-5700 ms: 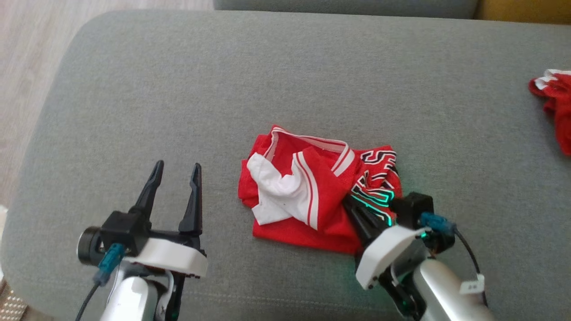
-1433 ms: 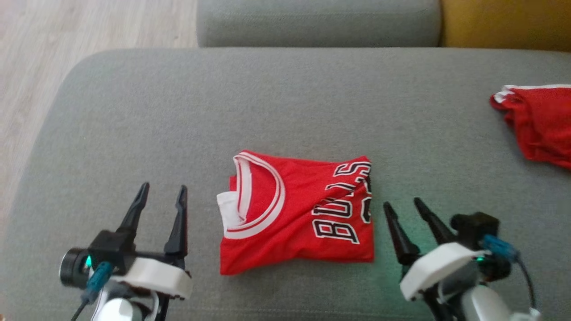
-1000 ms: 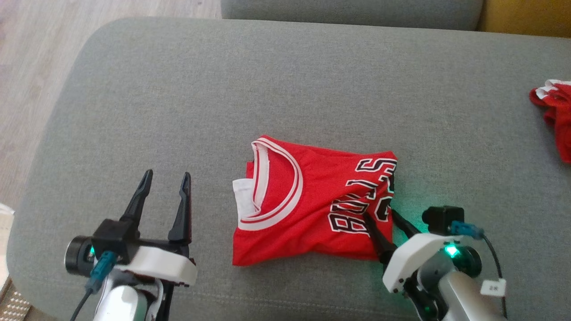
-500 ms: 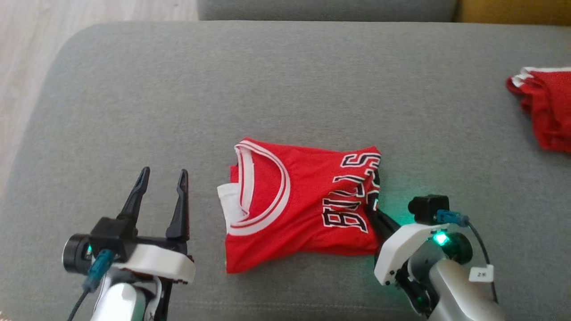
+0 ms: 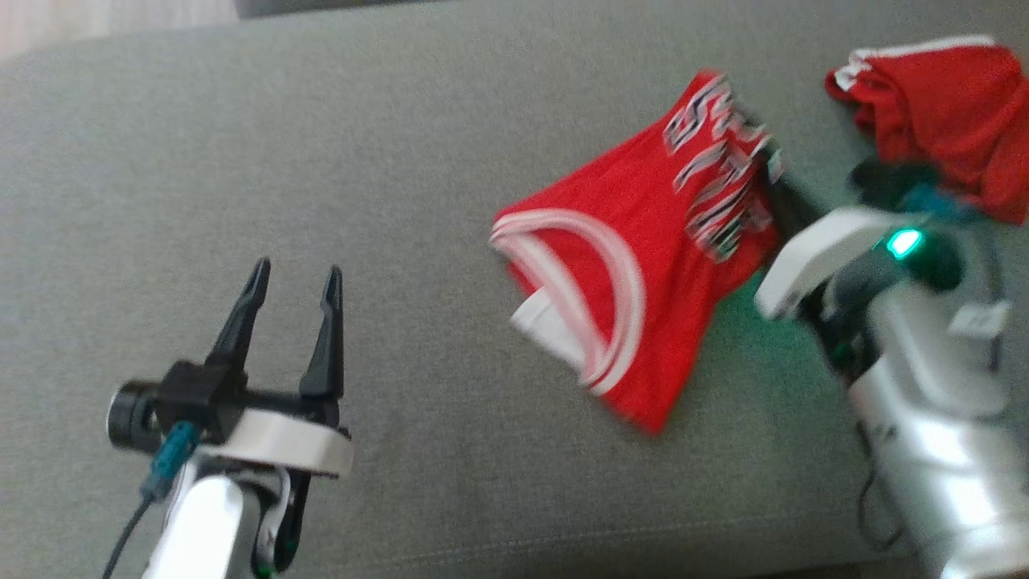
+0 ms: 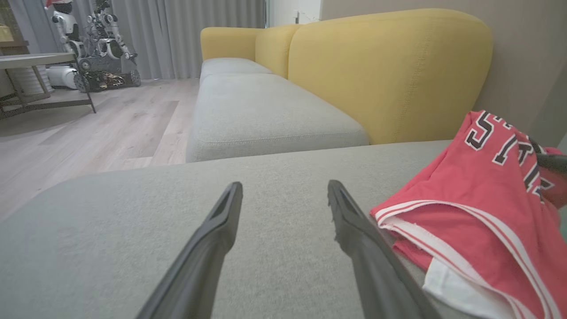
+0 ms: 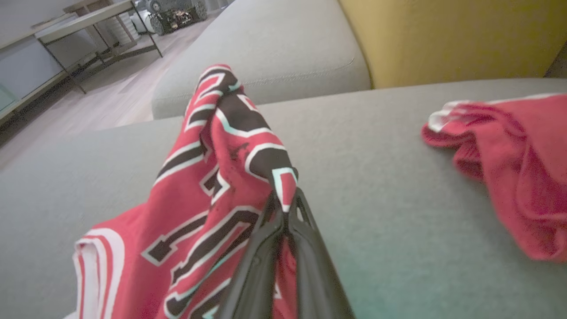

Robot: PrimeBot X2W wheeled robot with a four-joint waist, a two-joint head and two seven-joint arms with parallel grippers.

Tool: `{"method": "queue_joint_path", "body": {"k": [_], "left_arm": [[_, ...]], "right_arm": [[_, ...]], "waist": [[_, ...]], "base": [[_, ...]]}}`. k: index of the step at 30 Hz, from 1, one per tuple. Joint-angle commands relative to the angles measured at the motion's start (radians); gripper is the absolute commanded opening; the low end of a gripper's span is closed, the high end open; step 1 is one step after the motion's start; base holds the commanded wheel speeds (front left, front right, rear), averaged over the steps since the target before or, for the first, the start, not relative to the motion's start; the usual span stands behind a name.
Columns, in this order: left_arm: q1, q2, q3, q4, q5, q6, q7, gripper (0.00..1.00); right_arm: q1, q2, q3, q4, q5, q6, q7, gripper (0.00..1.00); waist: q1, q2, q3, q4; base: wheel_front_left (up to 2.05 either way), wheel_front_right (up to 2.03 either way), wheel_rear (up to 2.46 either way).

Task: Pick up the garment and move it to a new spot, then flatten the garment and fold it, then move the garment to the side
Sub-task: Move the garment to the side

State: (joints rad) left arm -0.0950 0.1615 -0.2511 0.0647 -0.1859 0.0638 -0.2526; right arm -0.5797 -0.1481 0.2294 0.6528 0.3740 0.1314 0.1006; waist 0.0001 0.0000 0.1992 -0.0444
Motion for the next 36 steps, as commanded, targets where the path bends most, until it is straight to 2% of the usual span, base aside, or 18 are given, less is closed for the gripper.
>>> {"method": "queue_joint_path", "body": {"k": [1, 6, 7, 13, 17, 22, 30, 31, 32, 33, 34, 36], "left_arm": [[-0.065, 0.022, 0.024, -0.039, 0.008, -0.007, -0.008, 1.0], [-0.126, 0.027, 0.008, -0.051, 0.019, -0.02, -0.006, 1.0], [-0.126, 0.027, 0.008, -0.051, 0.019, -0.02, -0.006, 1.0], [-0.172, 0.034, -0.009, -0.065, 0.033, -0.029, -0.004, 1.0], [-0.197, 0.046, -0.016, -0.076, 0.039, -0.038, 0.003, 1.0], [-0.227, 0.055, -0.034, -0.092, 0.049, -0.05, 0.015, 1.0], [-0.247, 0.074, -0.045, -0.114, 0.057, -0.055, 0.035, 1.0], [-0.249, 0.077, -0.046, -0.115, 0.056, -0.056, 0.038, 1.0], [-0.248, 0.079, -0.046, -0.116, 0.056, -0.055, 0.039, 1.0], [-0.247, 0.081, -0.047, -0.117, 0.056, -0.054, 0.04, 1.0], [-0.247, 0.082, -0.048, -0.118, 0.057, -0.053, 0.041, 1.0], [-0.246, 0.084, -0.049, -0.12, 0.057, -0.052, 0.043, 1.0]], "right_arm": [[-0.078, -0.02, -0.014, -0.006, 0.005, -0.001, -0.019, 0.0], [-0.224, -0.104, -0.112, 0.08, 0.003, -0.001, -0.066, 0.0], [-0.224, -0.104, -0.112, 0.08, 0.003, -0.001, -0.066, 0.0], [-0.319, -0.225, -0.211, 0.135, -0.003, -0.001, -0.109, 0.0], [-0.363, -0.278, -0.283, 0.159, -0.001, -0.001, -0.123, 0.0], [-0.389, -0.311, -0.361, 0.204, 0.012, -0.001, -0.129, 0.0], [-0.418, -0.298, -0.36, 0.229, -0.003, -0.001, -0.144, 0.0], [-0.421, -0.287, -0.363, 0.238, -0.009, -0.001, -0.155, 0.38], [-0.422, -0.279, -0.363, 0.241, -0.012, -0.001, -0.16, 0.49], [-0.422, -0.272, -0.361, 0.244, -0.014, -0.001, -0.163, 0.9], [-0.42, -0.267, -0.356, 0.248, -0.021, -0.001, -0.164, 1.0], [-0.415, -0.257, -0.354, 0.255, -0.027, -0.001, -0.166, 1.0]], "waist": [[-0.0001, 0.0, 0.053, -0.021], [-0.0001, 0.0, 0.135, -0.027], [-0.0001, 0.0, 0.135, -0.027], [-0.0001, 0.0, 0.198, -0.047], [-0.0001, 0.0, 0.234, -0.073], [-0.0001, 0.0, 0.276, -0.092], [-0.0001, 0.0, 0.319, -0.121], [-0.0001, 0.0, 0.322, -0.128], [-0.0001, 0.0, 0.323, -0.133], [-0.0001, 0.0, 0.322, -0.138], [-0.0001, 0.0, 0.321, -0.142], [-0.0001, 0.0, 0.317, -0.148]], "base": [[0.0, 0.0, 0.0], [0.0, 0.0, 0.0], [0.0, 0.0, 0.0], [0.0, 0.0, 0.0], [0.0, 0.0, 0.0], [0.0, 0.0, 0.0], [0.0, 0.0, 0.0], [0.0, 0.0, 0.0], [0.0, 0.0, 0.0], [0.0, 0.0, 0.0], [0.0, 0.0, 0.0], [0.0, 0.0, 0.0]]}}
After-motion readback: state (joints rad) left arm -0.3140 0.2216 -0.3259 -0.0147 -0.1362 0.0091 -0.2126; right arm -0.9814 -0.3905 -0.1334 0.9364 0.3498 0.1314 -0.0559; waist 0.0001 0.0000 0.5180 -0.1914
